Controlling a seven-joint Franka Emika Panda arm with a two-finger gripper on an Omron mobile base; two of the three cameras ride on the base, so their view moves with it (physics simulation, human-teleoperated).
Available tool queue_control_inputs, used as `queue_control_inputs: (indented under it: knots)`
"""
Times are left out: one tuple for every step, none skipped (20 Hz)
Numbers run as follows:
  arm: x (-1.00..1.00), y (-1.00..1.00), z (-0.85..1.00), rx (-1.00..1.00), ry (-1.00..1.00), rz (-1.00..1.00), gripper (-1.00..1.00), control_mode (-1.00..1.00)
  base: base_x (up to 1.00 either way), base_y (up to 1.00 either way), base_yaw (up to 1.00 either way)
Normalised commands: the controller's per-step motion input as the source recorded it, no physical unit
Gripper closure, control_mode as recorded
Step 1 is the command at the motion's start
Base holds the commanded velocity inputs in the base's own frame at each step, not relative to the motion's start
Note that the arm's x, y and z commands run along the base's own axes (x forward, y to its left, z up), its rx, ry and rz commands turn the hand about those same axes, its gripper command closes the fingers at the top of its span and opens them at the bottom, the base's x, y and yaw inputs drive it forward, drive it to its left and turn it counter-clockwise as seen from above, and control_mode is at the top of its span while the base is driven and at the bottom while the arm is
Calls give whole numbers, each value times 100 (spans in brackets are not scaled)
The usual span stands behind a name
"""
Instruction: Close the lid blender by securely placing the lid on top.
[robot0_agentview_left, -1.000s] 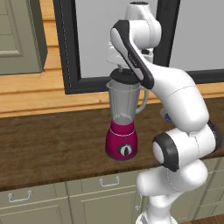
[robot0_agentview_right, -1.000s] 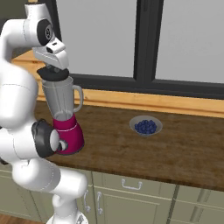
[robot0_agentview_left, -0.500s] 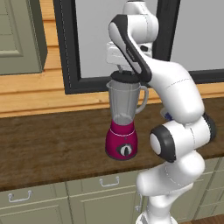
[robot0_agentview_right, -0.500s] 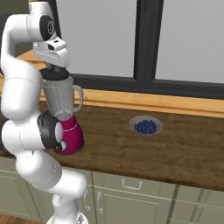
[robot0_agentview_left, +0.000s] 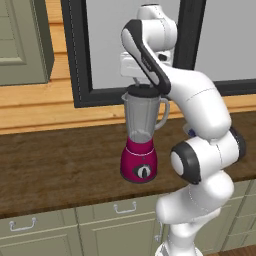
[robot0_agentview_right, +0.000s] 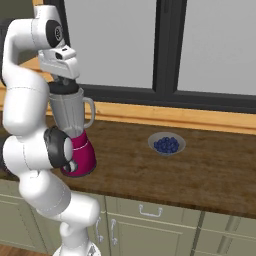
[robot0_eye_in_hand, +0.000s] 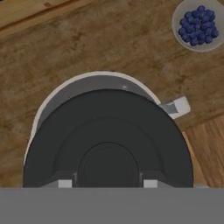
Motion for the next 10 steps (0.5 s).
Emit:
queue_control_inputs:
  knots:
    - [-20, 0, -37, 0, -8, 0, 100, -100, 0, 0, 0]
    - [-14, 0, -32, 0, -7, 0, 100, -100, 0, 0, 0]
    - [-10, 0, -26, 0, -5, 0, 100, -100, 0, 0, 0]
    - [-1, 0, -16, 0, -3, 0, 100, -100, 0, 0, 0]
    - [0, 0, -9, 0, -2, 0, 100, -100, 0, 0, 0]
    - [0, 0, -2, 0, 0, 0, 100, -100, 0, 0, 0]
    - [0, 0, 0, 0, 0, 0, 100, -100, 0, 0, 0]
    - [0, 0, 0, 0, 0, 0, 100, -100, 0, 0, 0]
    - [0, 0, 0, 0, 0, 0, 100, -100, 0, 0, 0]
    - [0, 0, 0, 0, 0, 0, 100, -100, 0, 0, 0]
